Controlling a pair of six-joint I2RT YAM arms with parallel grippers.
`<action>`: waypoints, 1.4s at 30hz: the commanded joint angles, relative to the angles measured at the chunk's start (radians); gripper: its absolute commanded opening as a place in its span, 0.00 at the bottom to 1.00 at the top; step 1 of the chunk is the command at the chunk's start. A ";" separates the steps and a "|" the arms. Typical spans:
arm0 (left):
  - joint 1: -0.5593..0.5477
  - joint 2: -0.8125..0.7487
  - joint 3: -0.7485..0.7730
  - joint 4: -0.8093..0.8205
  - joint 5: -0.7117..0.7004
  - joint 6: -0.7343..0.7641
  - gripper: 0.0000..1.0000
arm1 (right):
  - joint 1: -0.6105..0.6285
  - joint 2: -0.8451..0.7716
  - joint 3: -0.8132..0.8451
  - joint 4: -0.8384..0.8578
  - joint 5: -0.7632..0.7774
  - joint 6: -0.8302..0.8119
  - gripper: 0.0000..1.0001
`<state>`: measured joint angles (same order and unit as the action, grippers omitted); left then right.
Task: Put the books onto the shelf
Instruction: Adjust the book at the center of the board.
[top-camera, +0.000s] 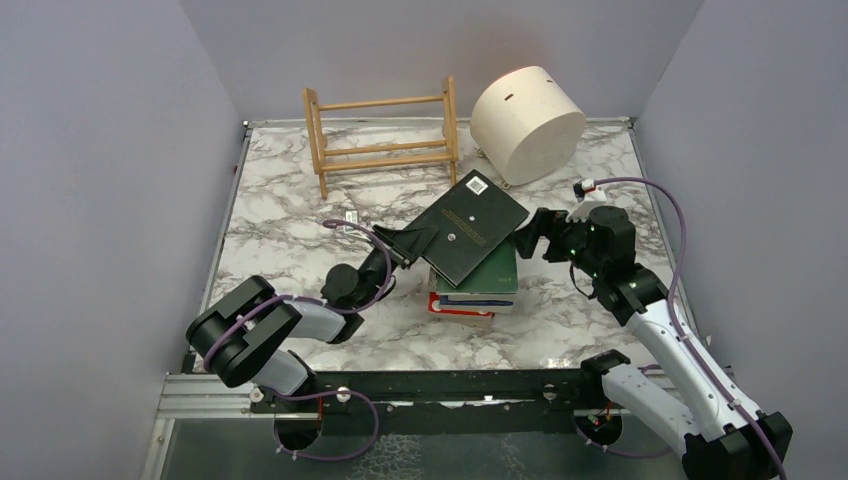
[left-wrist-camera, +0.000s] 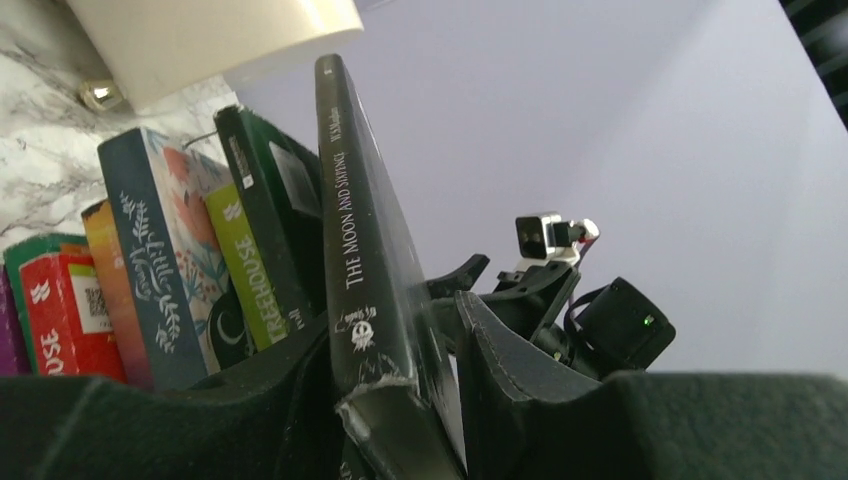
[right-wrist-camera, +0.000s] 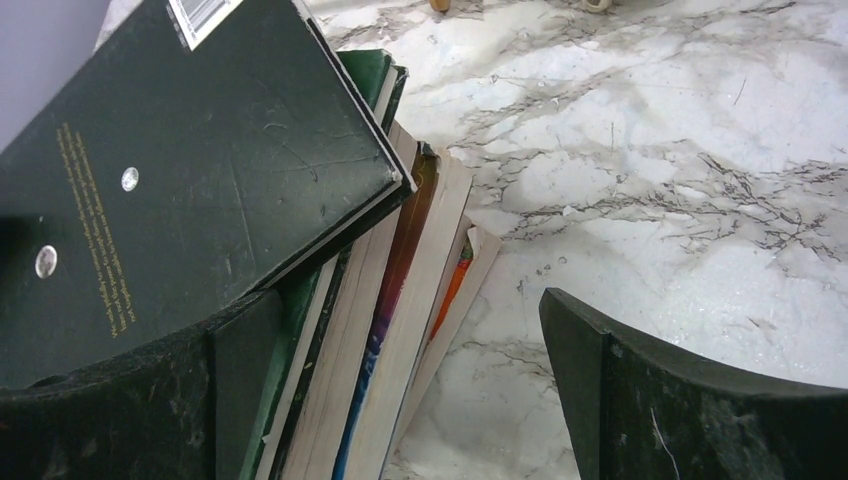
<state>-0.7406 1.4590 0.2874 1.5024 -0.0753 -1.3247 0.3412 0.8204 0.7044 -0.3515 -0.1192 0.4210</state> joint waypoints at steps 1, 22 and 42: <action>-0.019 -0.007 -0.024 0.161 0.075 -0.014 0.32 | 0.005 -0.008 -0.013 0.055 0.028 0.005 1.00; -0.047 -0.203 -0.145 -0.014 0.192 0.051 0.42 | 0.005 0.034 -0.002 0.094 0.044 0.013 1.00; -0.048 -0.411 -0.134 -0.347 0.222 0.169 0.65 | 0.005 0.078 0.014 0.123 0.012 0.013 1.00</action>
<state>-0.7841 1.0367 0.1322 1.1328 0.0978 -1.1805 0.3412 0.8883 0.7010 -0.2611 -0.0956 0.4297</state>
